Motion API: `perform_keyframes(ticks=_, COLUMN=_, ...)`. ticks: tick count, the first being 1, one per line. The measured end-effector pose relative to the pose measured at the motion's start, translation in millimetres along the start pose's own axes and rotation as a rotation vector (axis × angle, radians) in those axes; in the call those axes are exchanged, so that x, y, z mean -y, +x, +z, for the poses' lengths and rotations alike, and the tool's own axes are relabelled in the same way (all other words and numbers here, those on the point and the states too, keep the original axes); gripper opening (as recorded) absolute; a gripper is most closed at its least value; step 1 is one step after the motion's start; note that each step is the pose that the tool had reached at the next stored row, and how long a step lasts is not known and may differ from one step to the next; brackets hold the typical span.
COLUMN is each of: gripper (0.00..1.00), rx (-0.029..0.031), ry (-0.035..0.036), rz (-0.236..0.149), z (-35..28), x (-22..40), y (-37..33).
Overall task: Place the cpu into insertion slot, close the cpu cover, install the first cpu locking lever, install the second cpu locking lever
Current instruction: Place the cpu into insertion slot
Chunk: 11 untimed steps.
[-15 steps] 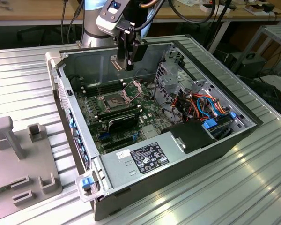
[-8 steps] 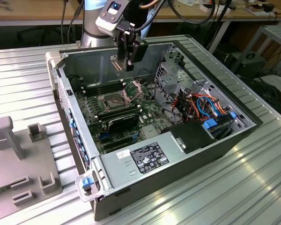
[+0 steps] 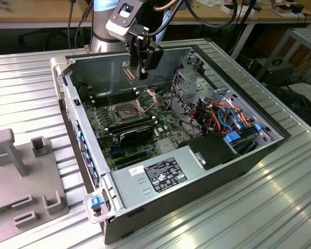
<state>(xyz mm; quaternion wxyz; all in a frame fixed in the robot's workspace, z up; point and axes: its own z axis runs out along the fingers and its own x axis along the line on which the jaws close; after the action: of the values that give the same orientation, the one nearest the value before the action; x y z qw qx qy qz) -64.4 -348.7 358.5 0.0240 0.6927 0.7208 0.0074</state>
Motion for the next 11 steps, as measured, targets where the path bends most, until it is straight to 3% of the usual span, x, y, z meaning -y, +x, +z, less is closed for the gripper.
perform_keyframes(ticks=11, gripper=0.54, rx=-0.0003, ry=-0.0002, rz=0.000, z=0.5, x=0.0, y=0.1)
